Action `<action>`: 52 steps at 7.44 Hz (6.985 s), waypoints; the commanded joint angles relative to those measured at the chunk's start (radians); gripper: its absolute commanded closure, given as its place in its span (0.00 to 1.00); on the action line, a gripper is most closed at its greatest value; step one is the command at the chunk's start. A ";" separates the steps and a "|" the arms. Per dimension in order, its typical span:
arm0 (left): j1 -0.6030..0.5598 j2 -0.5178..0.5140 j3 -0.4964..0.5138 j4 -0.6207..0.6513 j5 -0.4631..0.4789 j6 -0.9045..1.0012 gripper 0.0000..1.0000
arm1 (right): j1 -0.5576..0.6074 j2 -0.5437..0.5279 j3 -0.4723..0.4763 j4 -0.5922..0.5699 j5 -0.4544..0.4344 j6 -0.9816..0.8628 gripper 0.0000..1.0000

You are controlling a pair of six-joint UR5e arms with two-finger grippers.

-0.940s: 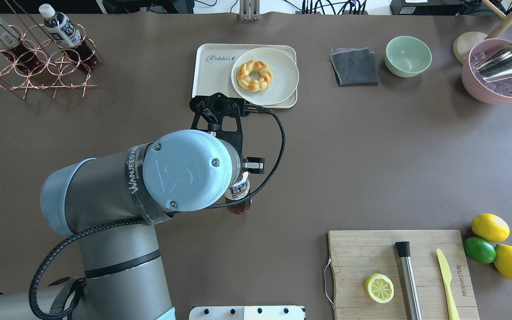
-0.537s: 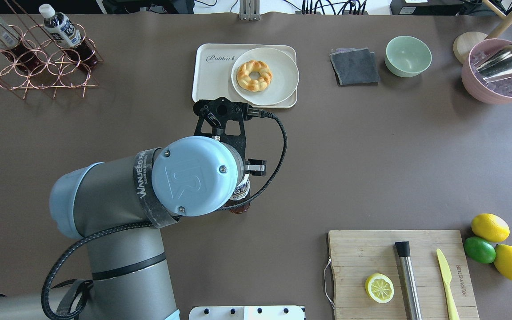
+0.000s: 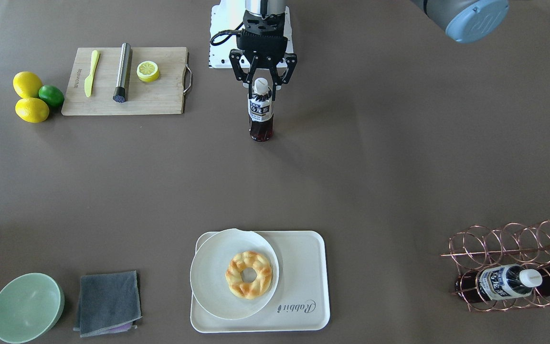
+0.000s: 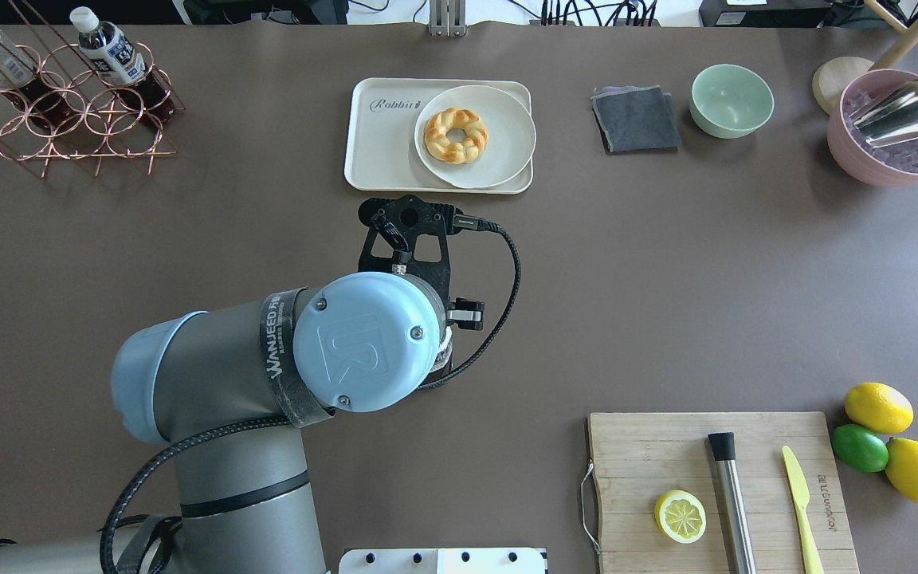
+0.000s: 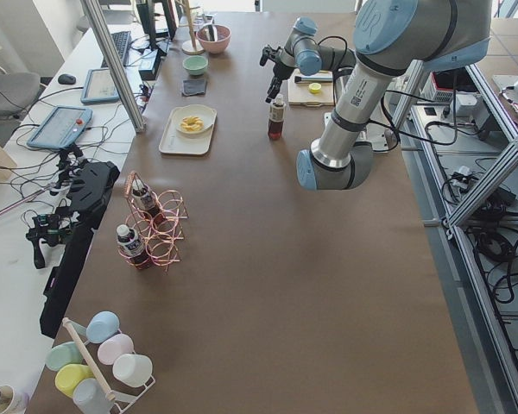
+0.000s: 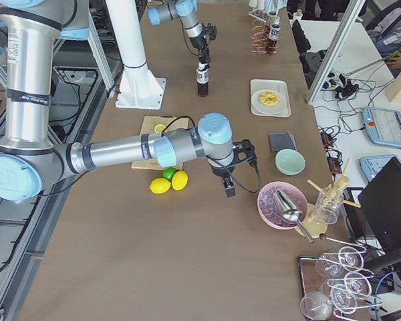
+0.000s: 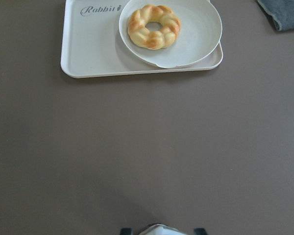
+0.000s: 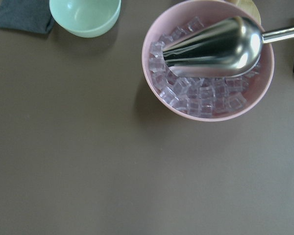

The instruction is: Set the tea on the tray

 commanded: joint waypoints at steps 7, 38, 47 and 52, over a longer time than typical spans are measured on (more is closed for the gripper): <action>-0.310 0.242 -0.219 -0.081 -0.335 0.282 0.03 | -0.628 0.461 0.290 -0.030 -0.139 1.252 0.01; -0.654 0.737 -0.117 -0.542 -0.632 0.564 0.03 | -0.663 1.578 -1.260 0.107 -0.363 1.110 0.01; -1.255 0.867 -0.038 -0.168 -0.949 1.418 0.03 | -0.073 0.498 -0.353 -0.260 -0.067 -0.153 0.01; -1.268 0.890 -0.051 -0.173 -0.965 1.408 0.03 | 0.162 0.189 -0.336 -0.236 -0.067 -0.472 0.01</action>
